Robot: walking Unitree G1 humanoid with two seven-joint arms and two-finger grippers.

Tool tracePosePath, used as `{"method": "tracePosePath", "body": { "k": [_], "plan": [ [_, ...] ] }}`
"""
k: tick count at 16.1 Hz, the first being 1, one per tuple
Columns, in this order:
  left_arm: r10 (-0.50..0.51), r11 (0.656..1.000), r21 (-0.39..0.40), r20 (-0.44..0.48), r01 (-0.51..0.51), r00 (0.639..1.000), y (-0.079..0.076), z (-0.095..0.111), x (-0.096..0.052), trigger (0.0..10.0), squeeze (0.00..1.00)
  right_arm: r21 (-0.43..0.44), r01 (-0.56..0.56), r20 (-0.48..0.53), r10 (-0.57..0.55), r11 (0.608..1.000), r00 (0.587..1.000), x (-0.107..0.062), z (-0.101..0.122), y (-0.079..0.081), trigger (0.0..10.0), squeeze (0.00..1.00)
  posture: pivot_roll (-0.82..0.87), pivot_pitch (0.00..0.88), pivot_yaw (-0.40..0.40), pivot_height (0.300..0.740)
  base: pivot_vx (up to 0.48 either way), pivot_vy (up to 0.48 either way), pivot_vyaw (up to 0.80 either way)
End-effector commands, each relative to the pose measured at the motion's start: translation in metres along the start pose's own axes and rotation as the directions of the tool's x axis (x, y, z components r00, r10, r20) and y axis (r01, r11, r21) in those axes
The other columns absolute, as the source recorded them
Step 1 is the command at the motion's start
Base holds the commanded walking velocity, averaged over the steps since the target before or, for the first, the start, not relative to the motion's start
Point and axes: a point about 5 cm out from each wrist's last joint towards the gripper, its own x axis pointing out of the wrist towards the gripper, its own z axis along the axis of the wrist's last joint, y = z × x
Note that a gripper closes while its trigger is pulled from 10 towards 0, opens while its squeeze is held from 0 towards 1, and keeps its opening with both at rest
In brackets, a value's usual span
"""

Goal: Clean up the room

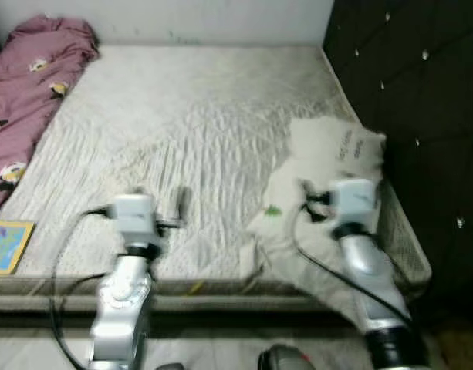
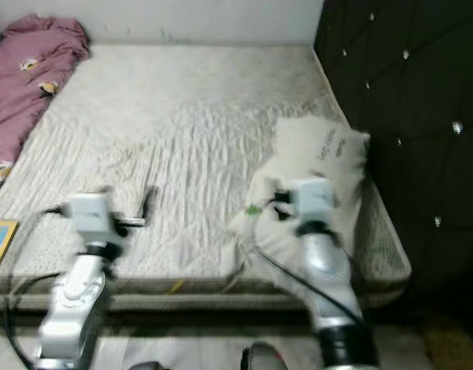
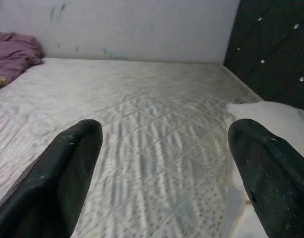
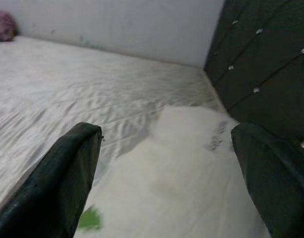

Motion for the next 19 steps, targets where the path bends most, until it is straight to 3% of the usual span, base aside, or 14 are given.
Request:
{"method": "tracePosePath", "body": {
  "k": [1,5,16,19],
  "plan": [
    [0.066,0.998,0.022,-0.017,-0.066,0.998,0.0158,-0.0020,-0.0037,10.0,0.00,0.018,-0.027,0.016,0.027,0.999,1.000,0.0017,0.0041,0.0117,10.0,0.00,-0.01,0.068,-0.003,0.740,0.000,0.000,0.00],
    [0.063,0.998,0.016,-0.018,-0.062,0.998,0.0152,-0.0024,-0.0034,10.0,0.00,0.039,-0.017,0.002,0.017,0.999,1.000,0.0026,0.0025,0.0100,10.0,0.00,-0.02,0.069,-0.002,0.740,0.000,-0.073,-0.10],
    [0.062,0.998,0.019,-0.016,-0.062,0.998,0.0162,-0.0019,-0.0034,10.0,0.00,0.030,-0.009,-0.002,0.009,1.000,1.000,0.0011,0.0011,0.0091,10.0,0.00,-0.01,0.069,0.000,0.740,0.000,-0.431,0.00],
    [0.067,0.998,0.015,-0.013,-0.067,0.998,0.0160,-0.0022,-0.0037,10.0,0.00,0.027,-0.008,-0.002,0.008,1.000,1.000,0.0011,0.0006,0.0091,10.0,0.00,-0.01,0.064,0.001,0.740,0.000,-0.121,0.00]
  ]
}}
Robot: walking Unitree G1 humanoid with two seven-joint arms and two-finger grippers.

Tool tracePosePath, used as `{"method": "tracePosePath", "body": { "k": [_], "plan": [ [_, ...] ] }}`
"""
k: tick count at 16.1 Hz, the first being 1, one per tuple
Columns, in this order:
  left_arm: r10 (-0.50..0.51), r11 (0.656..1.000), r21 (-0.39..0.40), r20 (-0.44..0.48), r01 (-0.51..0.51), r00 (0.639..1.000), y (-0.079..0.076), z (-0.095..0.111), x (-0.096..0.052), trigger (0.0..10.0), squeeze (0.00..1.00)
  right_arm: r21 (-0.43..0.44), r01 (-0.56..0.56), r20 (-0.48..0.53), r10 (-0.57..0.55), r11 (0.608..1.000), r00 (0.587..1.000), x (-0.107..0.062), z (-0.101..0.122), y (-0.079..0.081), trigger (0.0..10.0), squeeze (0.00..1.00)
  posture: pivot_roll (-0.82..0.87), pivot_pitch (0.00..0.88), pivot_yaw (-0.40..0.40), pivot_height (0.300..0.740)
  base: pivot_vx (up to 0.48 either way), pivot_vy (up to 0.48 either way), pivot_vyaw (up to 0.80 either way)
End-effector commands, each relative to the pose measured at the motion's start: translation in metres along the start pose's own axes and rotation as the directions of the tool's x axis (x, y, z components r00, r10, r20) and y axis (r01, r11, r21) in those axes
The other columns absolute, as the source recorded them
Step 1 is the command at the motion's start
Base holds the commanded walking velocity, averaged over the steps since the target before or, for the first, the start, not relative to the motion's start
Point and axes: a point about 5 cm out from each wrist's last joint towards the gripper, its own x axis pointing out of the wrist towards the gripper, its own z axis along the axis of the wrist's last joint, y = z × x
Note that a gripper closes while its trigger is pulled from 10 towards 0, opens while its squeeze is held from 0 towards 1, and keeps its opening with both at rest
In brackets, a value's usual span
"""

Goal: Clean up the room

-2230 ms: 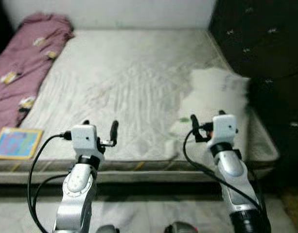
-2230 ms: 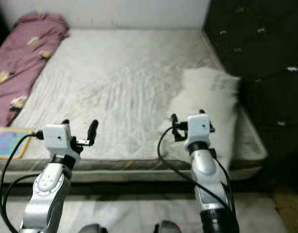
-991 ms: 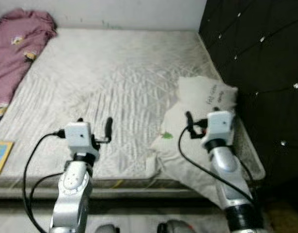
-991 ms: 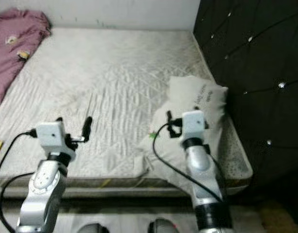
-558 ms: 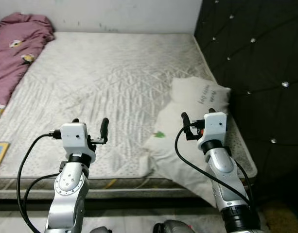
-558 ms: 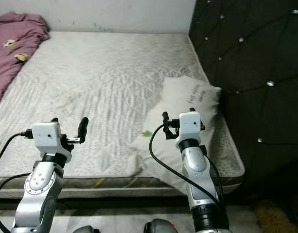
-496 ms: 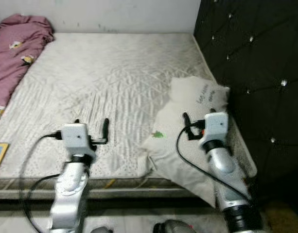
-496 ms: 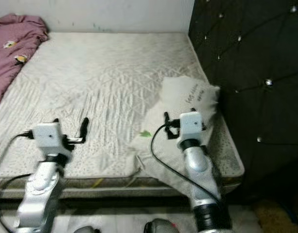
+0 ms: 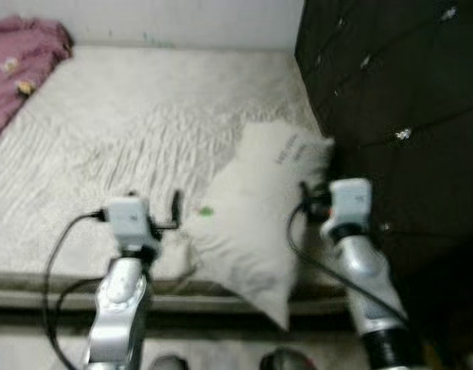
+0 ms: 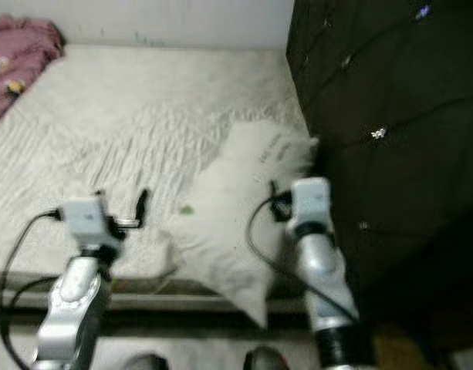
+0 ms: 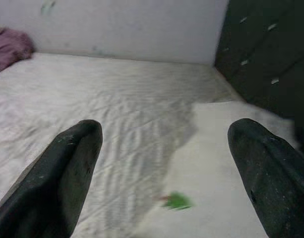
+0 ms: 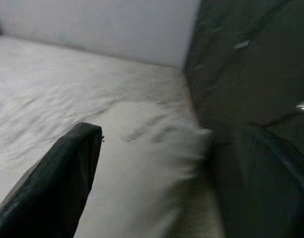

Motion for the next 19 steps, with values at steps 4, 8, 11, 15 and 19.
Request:
{"method": "tracePosePath", "body": {
  "k": [4,8,11,15,19],
  "plan": [
    [0.030,1.000,0.005,0.002,-0.030,1.000,0.0081,-0.0001,-0.0014,10.0,0.00,0.012,-0.018,0.002,0.018,1.000,1.000,0.0006,0.0004,0.0057,10.0,0.00,-0.01,0.062,-0.001,0.740,0.000,0.000,0.00],
    [0.036,0.999,0.007,0.004,-0.036,0.999,0.0086,0.0001,-0.0013,10.0,0.00,0.014,-0.017,0.002,0.017,1.000,1.000,0.0020,0.0009,0.0049,10.0,0.00,-0.01,0.060,-0.004,0.740,0.000,0.000,-0.57],
    [0.040,0.999,0.010,0.011,-0.040,0.999,0.0082,0.0006,-0.0006,10.0,0.00,0.008,-0.020,0.007,0.020,1.000,1.000,0.0027,0.0015,0.0044,10.0,0.00,-0.01,0.067,0.001,0.740,0.000,0.000,-0.56],
    [0.073,0.996,0.054,0.020,-0.074,0.997,0.0149,0.0046,0.0011,10.0,0.00,0.001,-0.009,0.013,0.009,1.000,1.000,0.0025,0.0034,0.0031,10.0,0.00,0.00,0.081,0.012,0.740,0.000,0.000,-0.12],
    [0.074,0.996,0.058,0.003,-0.074,0.997,0.0150,0.0016,-0.0033,10.0,0.00,0.008,0.001,0.002,-0.001,1.000,1.000,-0.0014,-0.0007,0.0039,10.0,0.00,-0.01,0.062,0.022,0.740,0.000,0.000,0.00]
  ]
}}
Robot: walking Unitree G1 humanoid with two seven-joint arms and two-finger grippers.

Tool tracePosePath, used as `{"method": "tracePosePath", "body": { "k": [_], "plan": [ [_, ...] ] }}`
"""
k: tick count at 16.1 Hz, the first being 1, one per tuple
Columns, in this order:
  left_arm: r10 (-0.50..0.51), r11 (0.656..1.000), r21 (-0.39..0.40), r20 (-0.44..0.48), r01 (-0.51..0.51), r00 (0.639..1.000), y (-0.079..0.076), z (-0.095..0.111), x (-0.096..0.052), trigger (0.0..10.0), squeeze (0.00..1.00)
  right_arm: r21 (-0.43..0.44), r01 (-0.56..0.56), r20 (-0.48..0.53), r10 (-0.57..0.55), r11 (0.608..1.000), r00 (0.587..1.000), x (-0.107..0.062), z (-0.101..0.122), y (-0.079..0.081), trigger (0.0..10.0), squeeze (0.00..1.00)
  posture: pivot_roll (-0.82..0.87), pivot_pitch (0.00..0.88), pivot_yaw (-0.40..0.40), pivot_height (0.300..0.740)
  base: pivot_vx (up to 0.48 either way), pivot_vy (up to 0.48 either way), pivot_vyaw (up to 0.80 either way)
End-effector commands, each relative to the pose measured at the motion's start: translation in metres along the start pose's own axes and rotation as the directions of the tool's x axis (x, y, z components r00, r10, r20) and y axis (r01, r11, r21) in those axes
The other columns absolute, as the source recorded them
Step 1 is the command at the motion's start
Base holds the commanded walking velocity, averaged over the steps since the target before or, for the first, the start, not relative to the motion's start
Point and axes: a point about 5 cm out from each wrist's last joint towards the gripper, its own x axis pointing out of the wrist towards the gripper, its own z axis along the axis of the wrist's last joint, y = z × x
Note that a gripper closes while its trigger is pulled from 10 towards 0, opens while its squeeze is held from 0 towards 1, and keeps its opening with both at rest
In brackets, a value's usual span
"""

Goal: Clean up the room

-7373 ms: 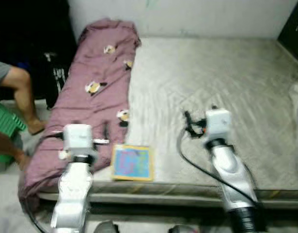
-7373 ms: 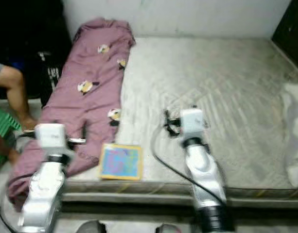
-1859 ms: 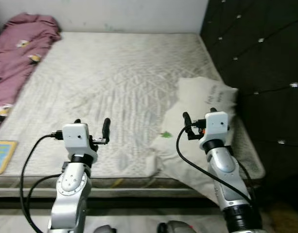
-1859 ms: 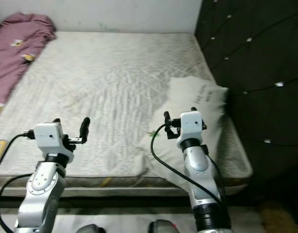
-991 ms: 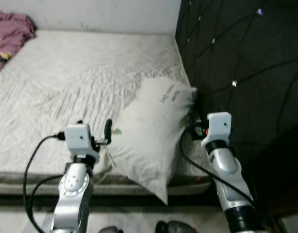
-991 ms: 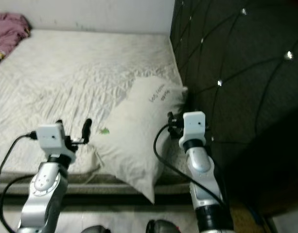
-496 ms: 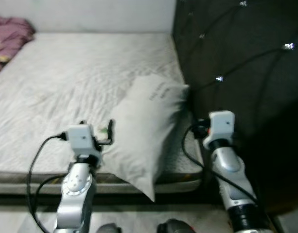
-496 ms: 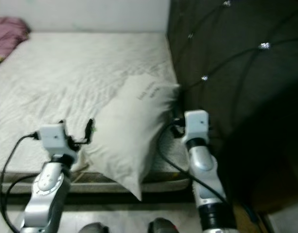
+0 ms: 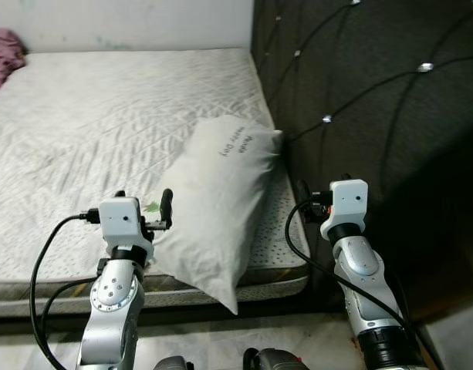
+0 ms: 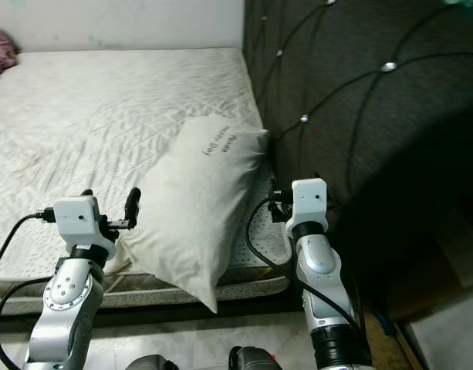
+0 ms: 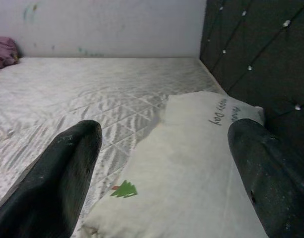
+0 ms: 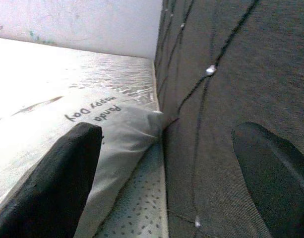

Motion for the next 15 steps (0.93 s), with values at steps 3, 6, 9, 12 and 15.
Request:
{"method": "tracePosePath", "body": {
  "k": [3,6,9,12,15],
  "plan": [
    [0.019,1.000,0.015,0.012,-0.019,1.000,0.0035,0.0028,0.0033,10.0,0.00,0.022,0.007,-0.007,-0.007,1.000,1.000,-0.0001,-0.0034,0.0019,10.0,0.00,-0.01,0.043,0.011,0.740,0.000,0.000,0.00],
    [0.034,0.999,0.005,0.009,-0.034,0.999,0.0056,0.0028,0.0032,10.0,0.00,0.026,0.005,-0.005,-0.004,1.000,1.000,0.0011,-0.0024,0.0024,10.0,0.00,0.00,0.040,0.006,0.740,0.000,0.000,-0.15],
    [0.026,1.000,0.004,0.010,-0.026,1.000,0.0039,0.0031,0.0004,10.0,0.00,0.028,-0.002,-0.008,0.002,1.000,1.000,-0.0012,-0.0031,0.0046,10.0,0.00,0.00,0.050,0.007,0.740,0.000,0.480,0.00],
    [0.014,1.000,0.009,0.024,-0.014,1.000,0.0028,0.0048,0.0011,10.0,0.00,0.030,-0.002,-0.007,0.002,1.000,1.000,-0.0019,-0.0027,0.0043,10.0,0.00,-0.01,0.057,0.007,0.740,0.000,0.141,0.00],
    [0.012,1.000,0.013,0.032,-0.013,0.999,0.0021,0.0059,0.0015,10.0,0.00,0.034,0.006,-0.011,-0.005,0.999,1.000,-0.0028,-0.0030,0.0020,10.0,0.00,-0.01,0.060,0.008,0.740,0.000,0.000,-0.74]
  ]
}}
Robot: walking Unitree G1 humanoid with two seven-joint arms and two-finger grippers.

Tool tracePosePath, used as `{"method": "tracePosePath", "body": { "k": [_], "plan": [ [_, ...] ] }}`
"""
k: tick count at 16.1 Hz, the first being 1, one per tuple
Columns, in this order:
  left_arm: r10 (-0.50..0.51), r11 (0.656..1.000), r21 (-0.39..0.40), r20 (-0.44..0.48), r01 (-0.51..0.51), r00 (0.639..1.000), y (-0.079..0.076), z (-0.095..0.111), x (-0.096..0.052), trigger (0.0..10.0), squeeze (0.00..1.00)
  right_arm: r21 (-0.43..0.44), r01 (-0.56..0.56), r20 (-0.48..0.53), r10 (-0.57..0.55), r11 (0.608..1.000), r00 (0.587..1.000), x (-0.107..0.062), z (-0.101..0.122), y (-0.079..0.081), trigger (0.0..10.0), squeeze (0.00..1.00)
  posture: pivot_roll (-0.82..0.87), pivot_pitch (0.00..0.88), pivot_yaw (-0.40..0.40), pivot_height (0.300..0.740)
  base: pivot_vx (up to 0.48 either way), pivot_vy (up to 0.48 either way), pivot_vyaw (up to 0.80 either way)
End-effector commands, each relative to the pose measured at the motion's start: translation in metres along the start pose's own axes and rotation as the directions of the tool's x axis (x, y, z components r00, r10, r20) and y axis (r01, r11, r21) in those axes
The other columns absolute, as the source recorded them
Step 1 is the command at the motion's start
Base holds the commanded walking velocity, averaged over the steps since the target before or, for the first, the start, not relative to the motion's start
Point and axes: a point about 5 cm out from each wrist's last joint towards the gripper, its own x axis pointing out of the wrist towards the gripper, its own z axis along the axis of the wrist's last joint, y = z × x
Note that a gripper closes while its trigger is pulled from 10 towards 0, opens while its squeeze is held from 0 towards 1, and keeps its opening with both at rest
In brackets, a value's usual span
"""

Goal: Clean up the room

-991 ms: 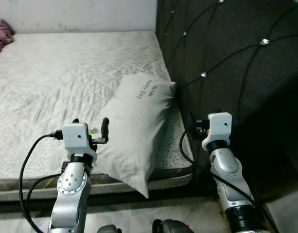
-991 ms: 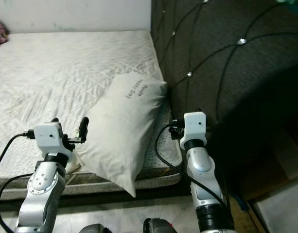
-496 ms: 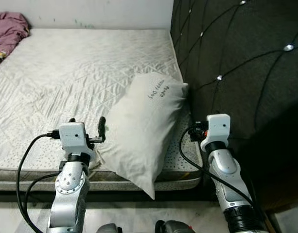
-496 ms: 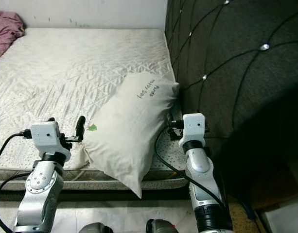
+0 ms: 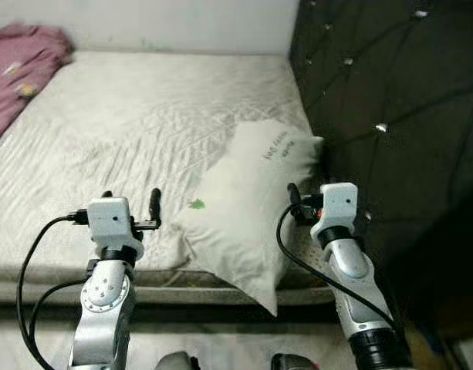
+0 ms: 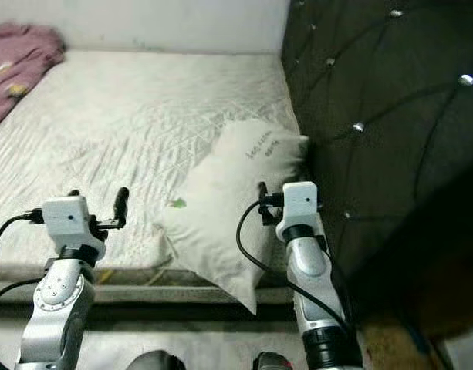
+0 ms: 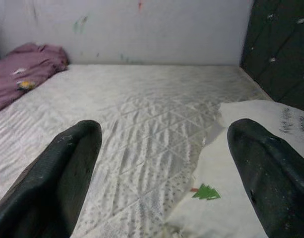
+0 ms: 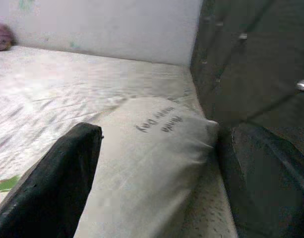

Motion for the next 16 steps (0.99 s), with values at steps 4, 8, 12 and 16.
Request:
{"method": "tracePosePath", "body": {
  "k": [4,8,12,16],
  "plan": [
    [-0.038,0.999,-0.008,0.034,0.038,0.999,-0.0085,0.0056,0.0023,10.0,0.00,-0.009,0.031,0.001,-0.031,0.999,1.000,-0.0014,0.0007,-0.0114,10.0,0.00,-0.01,0.058,0.005,0.740,0.000,0.000,0.00],
    [-0.033,0.999,-0.009,0.034,0.034,0.999,-0.0084,0.0058,0.0022,10.0,0.00,-0.010,0.029,0.003,-0.029,1.000,1.000,-0.0013,0.0015,-0.0108,10.0,0.00,-0.01,0.059,0.004,0.740,0.000,0.000,0.00],
    [-0.038,0.999,-0.005,0.032,0.039,0.999,-0.0090,0.0056,0.0017,10.0,0.00,-0.004,0.020,0.011,-0.020,1.000,1.000,-0.0015,0.0024,-0.0102,10.0,0.00,-0.01,0.058,0.003,0.740,0.000,0.000,0.00],
    [-0.041,0.999,-0.002,0.032,0.041,0.999,-0.0093,0.0057,0.0018,10.0,0.00,-0.003,0.014,0.014,-0.014,1.000,1.000,-0.0012,0.0031,-0.0094,10.0,0.00,-0.01,0.056,0.003,0.740,0.000,0.000,0.00]
  ]
}}
